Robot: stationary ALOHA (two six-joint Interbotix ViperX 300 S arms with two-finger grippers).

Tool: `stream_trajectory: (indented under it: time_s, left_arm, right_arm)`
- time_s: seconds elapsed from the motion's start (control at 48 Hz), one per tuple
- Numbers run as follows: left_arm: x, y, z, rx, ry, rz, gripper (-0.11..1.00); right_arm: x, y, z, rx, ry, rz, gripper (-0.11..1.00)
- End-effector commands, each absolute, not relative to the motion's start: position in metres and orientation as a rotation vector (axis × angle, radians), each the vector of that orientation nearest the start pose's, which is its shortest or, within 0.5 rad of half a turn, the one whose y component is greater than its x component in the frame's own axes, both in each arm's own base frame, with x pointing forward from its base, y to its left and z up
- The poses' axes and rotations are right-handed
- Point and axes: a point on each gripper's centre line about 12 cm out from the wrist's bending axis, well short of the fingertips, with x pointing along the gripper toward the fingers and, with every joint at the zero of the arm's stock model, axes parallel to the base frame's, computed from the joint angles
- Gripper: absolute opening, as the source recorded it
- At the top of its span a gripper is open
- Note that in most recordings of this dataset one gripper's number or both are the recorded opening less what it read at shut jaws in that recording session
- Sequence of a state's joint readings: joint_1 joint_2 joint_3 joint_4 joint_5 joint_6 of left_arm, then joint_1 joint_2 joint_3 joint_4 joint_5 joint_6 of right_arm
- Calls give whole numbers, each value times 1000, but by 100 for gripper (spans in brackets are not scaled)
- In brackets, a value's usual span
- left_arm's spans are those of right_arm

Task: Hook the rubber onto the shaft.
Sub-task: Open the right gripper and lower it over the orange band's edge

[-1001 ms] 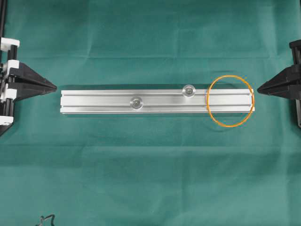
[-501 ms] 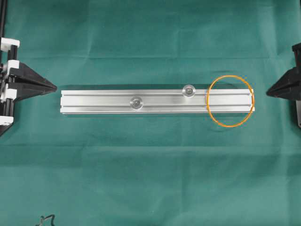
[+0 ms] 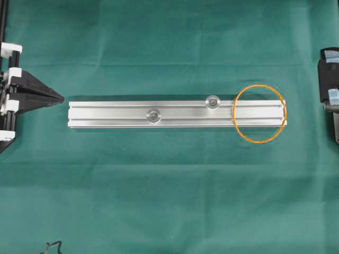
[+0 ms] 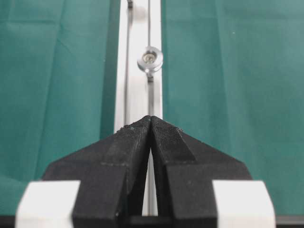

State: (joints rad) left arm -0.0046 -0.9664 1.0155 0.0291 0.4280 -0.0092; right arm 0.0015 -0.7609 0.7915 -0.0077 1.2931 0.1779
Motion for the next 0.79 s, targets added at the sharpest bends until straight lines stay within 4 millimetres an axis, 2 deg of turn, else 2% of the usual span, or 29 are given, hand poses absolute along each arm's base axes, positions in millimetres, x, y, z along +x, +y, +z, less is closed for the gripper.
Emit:
stream_trajectory:
  time_s: [0.0,0.688,0.772]
  left_arm:
    - [195,0,289,26,449,1,0]
    - [195,0,289,26,448,1,0]
    - [195,0,290,26,445,1,0]
  right_arm:
    - [168,-1,270,145,1298,-125,3]
    - [171,-2,266,139,1317,-131,3]
    - [173,-2,264,136,1330,-130,10]
